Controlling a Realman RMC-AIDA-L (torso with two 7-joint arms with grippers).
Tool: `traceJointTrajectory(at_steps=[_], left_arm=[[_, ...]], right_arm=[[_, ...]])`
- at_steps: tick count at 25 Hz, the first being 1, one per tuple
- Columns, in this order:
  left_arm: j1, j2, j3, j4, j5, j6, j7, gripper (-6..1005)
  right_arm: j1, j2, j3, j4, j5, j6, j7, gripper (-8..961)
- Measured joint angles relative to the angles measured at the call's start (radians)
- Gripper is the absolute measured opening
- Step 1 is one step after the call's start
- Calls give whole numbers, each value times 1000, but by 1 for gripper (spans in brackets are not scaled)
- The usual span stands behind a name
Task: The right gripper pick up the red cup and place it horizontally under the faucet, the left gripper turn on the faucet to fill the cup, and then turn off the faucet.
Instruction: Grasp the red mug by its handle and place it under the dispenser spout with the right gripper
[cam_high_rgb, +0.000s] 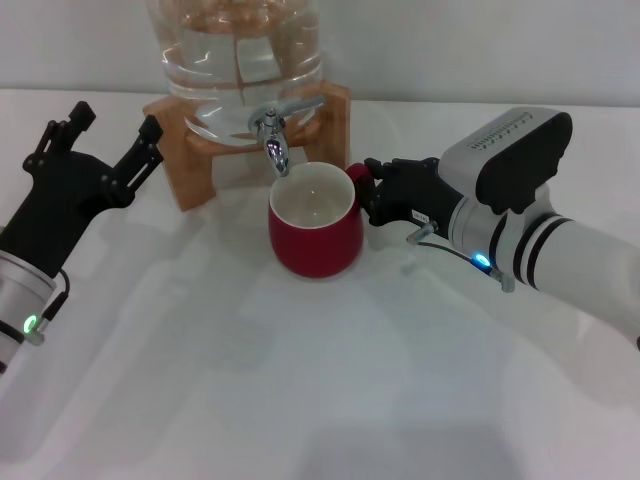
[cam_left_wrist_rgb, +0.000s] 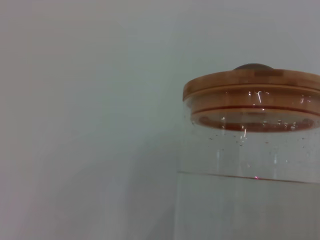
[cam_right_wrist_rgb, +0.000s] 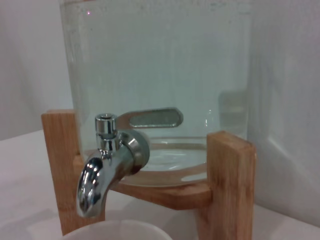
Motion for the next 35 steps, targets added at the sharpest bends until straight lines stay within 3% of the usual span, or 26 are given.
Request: traceJointTrajectory(at_steps=[16,35], left_arm=[[-2,0,9,-2,0,5,0,880],[2,-1,27,-3,-1,-2,-3,879]], right_arm=[[9,0,-35,21,-15,6,-10,210],[6,0,-7,-10,-2,11,-7,220]])
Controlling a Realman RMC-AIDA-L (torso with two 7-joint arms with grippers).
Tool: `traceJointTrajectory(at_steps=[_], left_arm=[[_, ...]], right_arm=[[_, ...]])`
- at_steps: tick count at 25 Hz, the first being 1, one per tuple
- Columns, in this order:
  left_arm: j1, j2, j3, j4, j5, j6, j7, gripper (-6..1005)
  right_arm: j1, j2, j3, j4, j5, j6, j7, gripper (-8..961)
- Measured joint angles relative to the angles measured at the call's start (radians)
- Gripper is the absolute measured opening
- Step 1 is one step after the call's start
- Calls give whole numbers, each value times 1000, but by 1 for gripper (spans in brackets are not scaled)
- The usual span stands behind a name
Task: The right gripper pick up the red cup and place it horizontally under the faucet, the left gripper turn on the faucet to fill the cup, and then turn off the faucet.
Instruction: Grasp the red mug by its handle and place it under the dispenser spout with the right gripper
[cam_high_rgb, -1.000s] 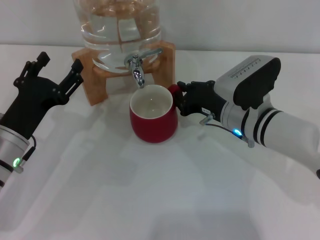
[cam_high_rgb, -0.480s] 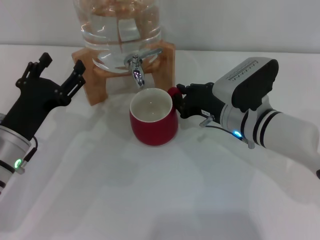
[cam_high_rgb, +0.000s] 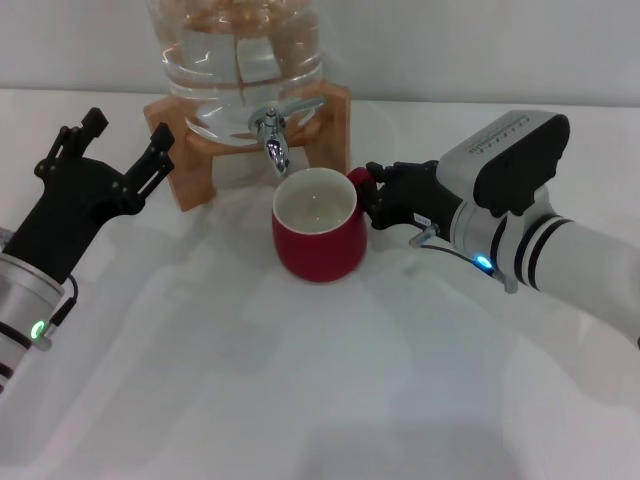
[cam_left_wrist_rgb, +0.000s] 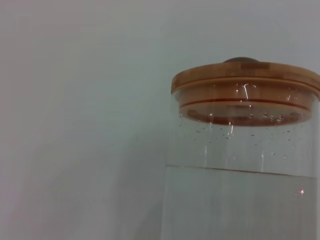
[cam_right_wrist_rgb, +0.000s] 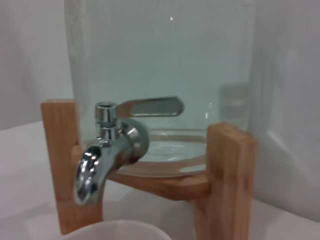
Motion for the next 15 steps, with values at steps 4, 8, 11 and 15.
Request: traceJointTrajectory(at_steps=[4,8,11,15], left_arm=[[2,0,4,0,0,-4,0,879],[3,0,7,0,-1,-8,0,879],[3,0,4,-1,-1,-5,2,880],[-1,0,-13,-21,-2,3,3,880]], right_arm=[[1,0,8,-8,0,0,3,223],[2,0,6,-8,0,0,3,225],[4,0,2,-3,-3,0,3,227],[2,0,1,-1,-5,0,2,229]])
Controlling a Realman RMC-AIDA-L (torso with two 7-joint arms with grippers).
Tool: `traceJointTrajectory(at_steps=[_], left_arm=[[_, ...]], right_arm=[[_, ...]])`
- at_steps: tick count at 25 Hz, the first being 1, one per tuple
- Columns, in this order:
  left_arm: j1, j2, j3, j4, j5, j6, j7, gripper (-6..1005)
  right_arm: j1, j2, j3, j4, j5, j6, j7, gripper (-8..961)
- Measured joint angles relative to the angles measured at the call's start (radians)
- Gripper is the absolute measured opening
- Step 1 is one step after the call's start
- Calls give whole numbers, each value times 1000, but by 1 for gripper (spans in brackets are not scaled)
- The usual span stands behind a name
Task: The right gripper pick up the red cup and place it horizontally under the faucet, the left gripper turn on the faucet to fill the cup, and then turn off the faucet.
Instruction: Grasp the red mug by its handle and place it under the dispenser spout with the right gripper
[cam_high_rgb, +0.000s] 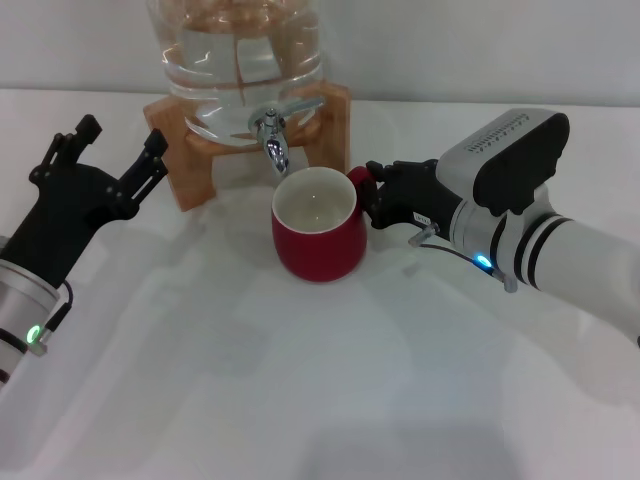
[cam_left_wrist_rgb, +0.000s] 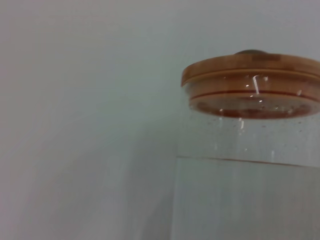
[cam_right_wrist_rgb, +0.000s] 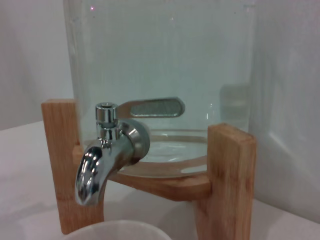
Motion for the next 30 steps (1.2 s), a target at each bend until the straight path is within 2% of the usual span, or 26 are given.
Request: traceJointTrajectory(at_steps=[7,30], left_arm=[[-6,1,-27,-17,0,8,0,879],[-13,0,-24,-18,0,8,0,879]], right_arm=[[1,0,-2,3,-5,0,-2,233],[27,0,-38,8,2,9,-2,246]])
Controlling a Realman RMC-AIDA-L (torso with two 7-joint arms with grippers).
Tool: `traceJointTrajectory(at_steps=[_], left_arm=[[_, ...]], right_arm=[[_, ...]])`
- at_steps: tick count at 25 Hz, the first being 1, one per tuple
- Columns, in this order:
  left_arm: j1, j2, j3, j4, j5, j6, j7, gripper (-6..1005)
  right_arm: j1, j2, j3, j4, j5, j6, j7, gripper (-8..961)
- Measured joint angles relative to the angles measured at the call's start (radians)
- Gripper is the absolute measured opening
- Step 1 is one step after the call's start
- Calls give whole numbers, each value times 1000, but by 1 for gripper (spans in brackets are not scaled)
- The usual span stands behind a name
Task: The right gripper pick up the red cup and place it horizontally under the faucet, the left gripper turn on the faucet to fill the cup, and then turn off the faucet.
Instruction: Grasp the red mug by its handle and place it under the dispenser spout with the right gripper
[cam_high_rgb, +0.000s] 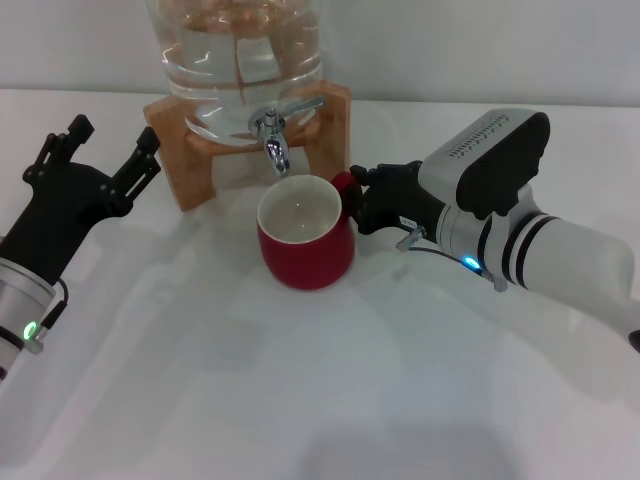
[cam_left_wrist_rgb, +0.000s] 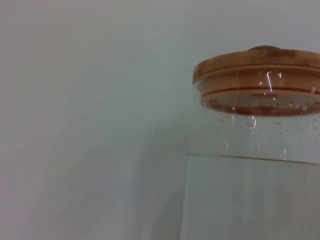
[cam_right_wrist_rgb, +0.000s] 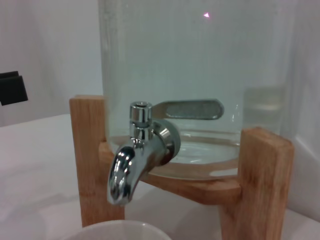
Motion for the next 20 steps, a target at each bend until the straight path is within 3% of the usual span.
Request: traceJointTrajectory(at_steps=[20], left_arm=[[0,0,4,-1,2,-5,0,880]], right_arm=[[24,0,0,4,-7,-1,-3,257]])
